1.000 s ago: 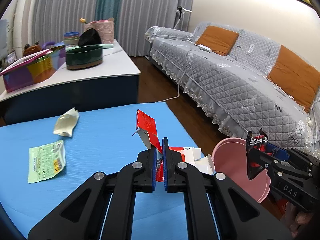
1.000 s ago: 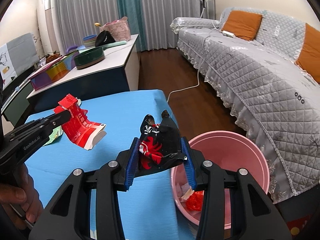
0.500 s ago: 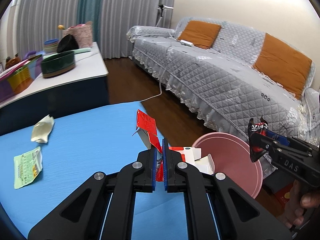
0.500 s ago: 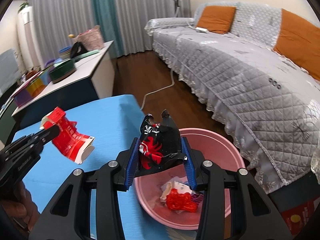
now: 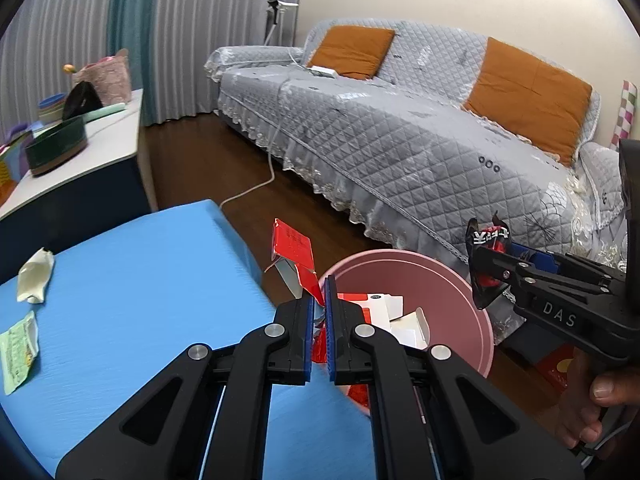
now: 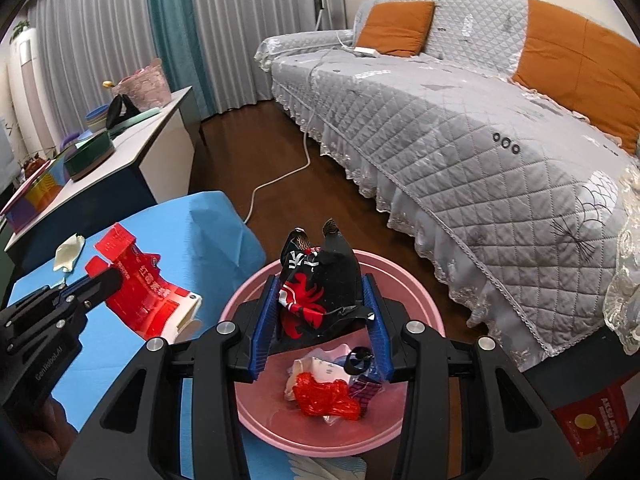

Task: Collect trash
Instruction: 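Carry both held wrappers over the pink bin, then open both tools over the bin to drop the wrappers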

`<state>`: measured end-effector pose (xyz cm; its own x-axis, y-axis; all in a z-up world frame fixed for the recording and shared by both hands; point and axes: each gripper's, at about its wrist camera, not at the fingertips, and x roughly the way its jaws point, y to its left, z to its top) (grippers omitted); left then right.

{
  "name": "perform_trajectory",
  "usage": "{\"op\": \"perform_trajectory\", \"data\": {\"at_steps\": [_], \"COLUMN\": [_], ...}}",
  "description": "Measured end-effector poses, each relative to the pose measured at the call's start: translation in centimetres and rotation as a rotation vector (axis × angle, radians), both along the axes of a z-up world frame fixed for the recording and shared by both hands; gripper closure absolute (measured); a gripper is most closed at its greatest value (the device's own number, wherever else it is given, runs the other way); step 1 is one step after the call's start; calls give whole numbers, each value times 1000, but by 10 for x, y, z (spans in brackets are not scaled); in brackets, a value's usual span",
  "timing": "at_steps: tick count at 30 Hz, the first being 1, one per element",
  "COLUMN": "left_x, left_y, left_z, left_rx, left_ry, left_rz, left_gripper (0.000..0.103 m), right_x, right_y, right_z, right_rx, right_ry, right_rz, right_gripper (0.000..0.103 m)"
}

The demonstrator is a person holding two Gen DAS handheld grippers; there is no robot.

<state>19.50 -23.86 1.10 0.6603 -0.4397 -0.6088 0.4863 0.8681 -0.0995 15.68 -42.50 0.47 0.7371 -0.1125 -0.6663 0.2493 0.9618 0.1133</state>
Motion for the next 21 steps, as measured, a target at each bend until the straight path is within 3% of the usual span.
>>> {"op": "perform_trajectory", "data": {"at_steps": [6, 10, 11, 13, 21], "left_x": [-4, -9, -11, -11, -10], "left_y": [-21, -38, -40, -40, -25], "left_z": [-1, -9, -12, -15, -12], "left_rx": [8, 62, 74, 73, 71], "left_ry": [5, 22, 25, 30, 30], "left_rz": [-43, -94, -95, -90, -55], "left_gripper": [98, 94, 92, 86, 86], "right_x": [-5, -7, -7, -8, -9], "right_y": [-11, -17, -19, -23, -30], "right_z": [-2, -4, -5, -8, -11], "right_rx": [-3, 4, 9, 16, 41], "right_ry": [5, 15, 21, 35, 46], "right_rz": [-15, -22, -21, -29, -53], "right_gripper": [61, 60, 60, 48, 46]}}
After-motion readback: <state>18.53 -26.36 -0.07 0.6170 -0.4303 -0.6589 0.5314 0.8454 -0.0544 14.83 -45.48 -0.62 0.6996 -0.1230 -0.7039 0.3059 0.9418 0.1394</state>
